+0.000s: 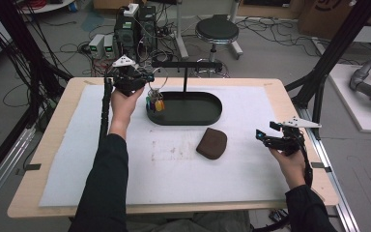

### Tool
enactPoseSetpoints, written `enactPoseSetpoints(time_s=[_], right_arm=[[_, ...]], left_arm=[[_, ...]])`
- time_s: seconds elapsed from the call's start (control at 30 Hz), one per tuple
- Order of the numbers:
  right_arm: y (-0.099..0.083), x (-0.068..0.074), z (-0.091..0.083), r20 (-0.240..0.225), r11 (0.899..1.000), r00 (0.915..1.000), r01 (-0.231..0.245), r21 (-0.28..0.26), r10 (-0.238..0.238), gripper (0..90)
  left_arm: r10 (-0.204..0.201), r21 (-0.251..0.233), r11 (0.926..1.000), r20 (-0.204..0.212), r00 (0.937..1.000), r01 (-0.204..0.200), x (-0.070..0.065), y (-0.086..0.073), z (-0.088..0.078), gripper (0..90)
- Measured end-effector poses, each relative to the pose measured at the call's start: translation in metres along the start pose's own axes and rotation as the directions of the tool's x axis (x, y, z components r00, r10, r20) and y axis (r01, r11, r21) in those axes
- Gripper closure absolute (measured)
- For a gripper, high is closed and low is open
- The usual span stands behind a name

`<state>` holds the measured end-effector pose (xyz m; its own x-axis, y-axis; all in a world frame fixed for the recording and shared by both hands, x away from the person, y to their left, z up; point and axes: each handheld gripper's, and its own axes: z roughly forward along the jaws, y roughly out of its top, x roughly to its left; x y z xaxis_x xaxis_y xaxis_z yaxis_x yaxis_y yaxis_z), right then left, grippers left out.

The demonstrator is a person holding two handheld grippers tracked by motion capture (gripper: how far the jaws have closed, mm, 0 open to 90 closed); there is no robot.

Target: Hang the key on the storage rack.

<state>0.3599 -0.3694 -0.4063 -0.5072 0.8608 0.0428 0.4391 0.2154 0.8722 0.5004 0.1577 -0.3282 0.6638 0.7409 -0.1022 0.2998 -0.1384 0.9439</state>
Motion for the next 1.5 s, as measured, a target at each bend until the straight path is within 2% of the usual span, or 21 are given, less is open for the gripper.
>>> enactPoseSetpoints(time_s=[0.27, 0.43, 0.57, 0.7, 0.87, 0.93, 1.07, 1.2, 1.27, 1.37, 1.5], right_arm=[[0.0, 0.0, 0.0, -0.001, 1.0, 1.0, -0.003, 0.001, 0.003, 25.6], [0.0, 0.0, 0.0, 0.0, 1.0, 1.0, -0.002, 0.0, 0.002, 25.5], [0.0, 0.0, 0.0, 0.0, 1.0, 1.0, 0.001, 0.001, -0.001, 25.6], [0.0, 0.0, 0.0, 0.002, 1.0, 1.0, -0.002, 0.0, 0.002, 25.6], [0.0, 0.0, 0.0, 0.002, 1.0, 1.0, -0.001, 0.002, 0.001, 25.6], [0.0, 0.0, 0.001, 0.001, 1.0, 1.0, -0.003, 0.002, 0.003, 25.5], [0.0, 0.001, 0.002, 0.005, 1.0, 1.0, -0.001, 0.0, 0.001, 25.6], [0.0, 0.001, 0.003, 0.004, 1.0, 1.0, 0.004, 0.002, -0.004, 25.6], [0.001, 0.001, 0.003, 0.006, 1.0, 1.0, 0.006, 0.001, -0.006, 25.6], [0.001, 0.001, 0.004, 0.008, 1.0, 1.0, 0.006, 0.003, -0.006, 25.6], [0.001, 0.001, 0.003, 0.014, 1.0, 0.9999, 0.005, 0.005, -0.005, 25.6]], left_arm=[[-0.001, 0.01, 0.9999, -0.024, 0.9997, 0.002, 0.0, -0.001, 0.001, 83.4], [0.017, 0.017, 0.9997, -0.034, 0.9993, -0.017, -0.002, 0.0, -0.001, 80.7], [0.024, -0.003, 0.9997, -0.046, 0.9986, -0.025, -0.005, -0.001, -0.005, 79.4], [0.063, 0.013, 0.998, -0.065, 0.9959, -0.062, -0.009, -0.001, -0.009, 75.6], [0.097, 0.006, 0.9953, -0.071, 0.9928, -0.097, -0.017, -0.003, -0.018, 69.1], [0.12, 0.009, 0.9927, -0.075, 0.9899, -0.12, -0.022, -0.004, -0.022, 64.7], [0.113, -0.026, 0.993, -0.054, 0.9921, -0.115, -0.031, -0.008, -0.036, 55.5], [0.129, -0.058, 0.9897, -0.04, 0.9908, -0.131, -0.042, -0.013, -0.052, 47.5], [0.126, -0.064, 0.9898, -0.024, 0.9918, -0.127, -0.045, -0.016, -0.061, 42.2], [0.13, -0.104, 0.986, -0.008, 0.9915, -0.13, -0.051, -0.024, -0.077, 40.7], [0.14, -0.117, 0.9836, 0.012, 0.9901, -0.137, -0.059, -0.036, -0.095, 37.3]])
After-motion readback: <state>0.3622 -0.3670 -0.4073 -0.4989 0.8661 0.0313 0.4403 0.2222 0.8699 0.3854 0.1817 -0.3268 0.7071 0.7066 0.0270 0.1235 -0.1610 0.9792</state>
